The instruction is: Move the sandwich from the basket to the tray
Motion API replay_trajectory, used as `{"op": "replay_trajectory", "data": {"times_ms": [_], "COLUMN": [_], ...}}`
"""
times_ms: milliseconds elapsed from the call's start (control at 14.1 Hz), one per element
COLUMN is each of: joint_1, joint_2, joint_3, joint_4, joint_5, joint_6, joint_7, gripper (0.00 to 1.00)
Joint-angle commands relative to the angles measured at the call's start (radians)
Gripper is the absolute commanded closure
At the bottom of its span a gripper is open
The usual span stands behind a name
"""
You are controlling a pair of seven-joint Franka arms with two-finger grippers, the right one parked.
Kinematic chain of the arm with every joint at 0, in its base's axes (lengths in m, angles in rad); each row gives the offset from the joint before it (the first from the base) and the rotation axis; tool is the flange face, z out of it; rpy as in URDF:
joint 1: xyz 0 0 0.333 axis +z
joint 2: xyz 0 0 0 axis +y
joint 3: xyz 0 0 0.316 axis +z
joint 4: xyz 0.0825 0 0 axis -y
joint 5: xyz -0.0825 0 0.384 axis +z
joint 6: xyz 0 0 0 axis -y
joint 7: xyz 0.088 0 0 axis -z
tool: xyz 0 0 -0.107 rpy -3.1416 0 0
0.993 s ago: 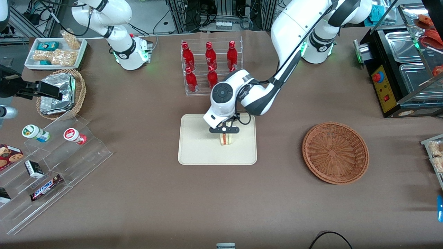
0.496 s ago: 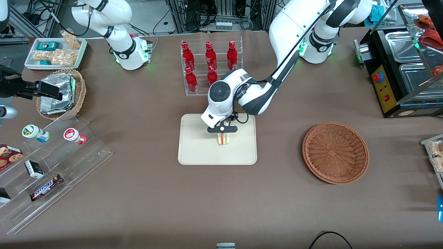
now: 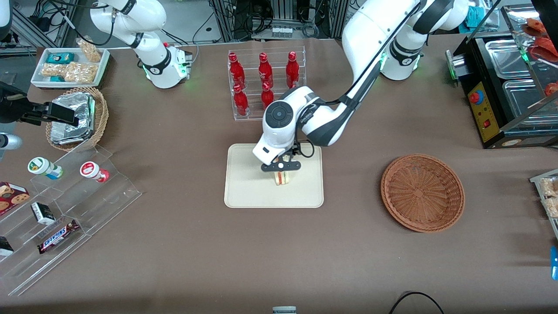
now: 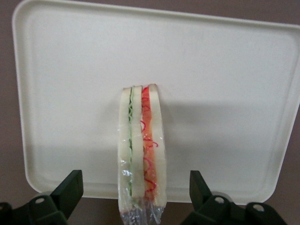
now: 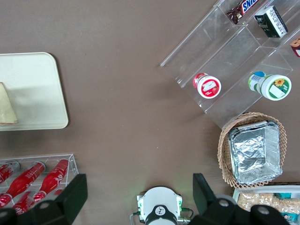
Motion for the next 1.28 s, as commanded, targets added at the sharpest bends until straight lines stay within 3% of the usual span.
{"op": "replay_trajectory", "data": {"times_ms": [0, 142, 426, 993, 1206], "joint_1": [0.078, 0.136, 0.306, 0.679, 0.779], "joint_2": [-0.100, -0.168, -0.318, -0.518, -0.564], "joint_3": [-0.003, -0.003, -0.005, -0.002, -0.002], "joint_4": [-0.014, -0.031, -0.051, -0.031, -0.023], "joint_5": [0.005, -0.001, -0.064, -0.052, -0.048], "joint_6": [-0.110, -0.182, -0.403, -0.773, -0.806], "joint_7": [-0.004, 0.006, 0.218, 0.600, 0.728], "gripper": [0.00, 0.00, 0.00, 0.00, 0.00]}}
